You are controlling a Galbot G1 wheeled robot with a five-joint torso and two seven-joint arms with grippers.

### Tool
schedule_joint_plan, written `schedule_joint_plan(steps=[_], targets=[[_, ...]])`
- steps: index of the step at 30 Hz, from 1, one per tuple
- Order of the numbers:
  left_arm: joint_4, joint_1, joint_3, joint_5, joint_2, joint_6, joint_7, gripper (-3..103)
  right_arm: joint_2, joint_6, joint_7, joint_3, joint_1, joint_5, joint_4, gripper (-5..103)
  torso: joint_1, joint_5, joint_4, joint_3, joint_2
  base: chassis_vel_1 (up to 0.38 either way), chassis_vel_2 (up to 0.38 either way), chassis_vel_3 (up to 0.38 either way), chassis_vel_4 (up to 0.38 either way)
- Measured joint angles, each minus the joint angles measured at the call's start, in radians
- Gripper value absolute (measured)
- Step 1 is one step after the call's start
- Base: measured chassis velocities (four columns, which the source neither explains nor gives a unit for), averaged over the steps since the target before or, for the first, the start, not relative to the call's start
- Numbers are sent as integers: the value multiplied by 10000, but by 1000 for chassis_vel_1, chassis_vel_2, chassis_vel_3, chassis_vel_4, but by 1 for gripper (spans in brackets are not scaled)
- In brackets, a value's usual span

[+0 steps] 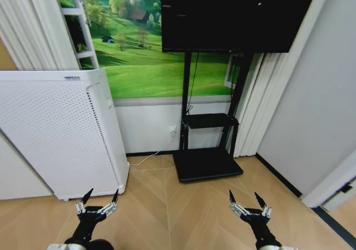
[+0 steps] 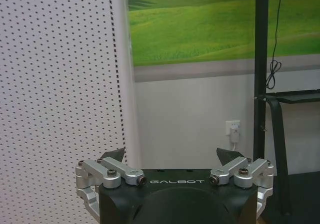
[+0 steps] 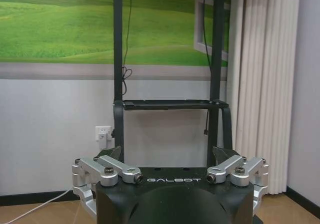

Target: Pick up the trash bin and place the garbage on the floor into it.

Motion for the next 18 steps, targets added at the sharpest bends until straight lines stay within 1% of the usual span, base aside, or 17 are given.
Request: schedule_joint_plan(steps=[12, 14, 18], targets=[[0, 0, 0, 0, -1, 0, 0, 100, 0, 0, 0, 0, 0, 0, 0, 100, 183, 1, 1, 317, 499, 47, 51, 44, 59], [0, 0, 0, 0, 0, 0, -1, 100, 0, 0, 0, 0, 0, 0, 0, 100, 228, -1, -1, 395, 622, 0, 0, 0, 0], [0, 0, 0, 0, 0, 0, 0, 100, 0, 0, 0, 0, 0, 0, 0, 100, 273, 0, 0, 467, 741, 0, 0, 0, 0]])
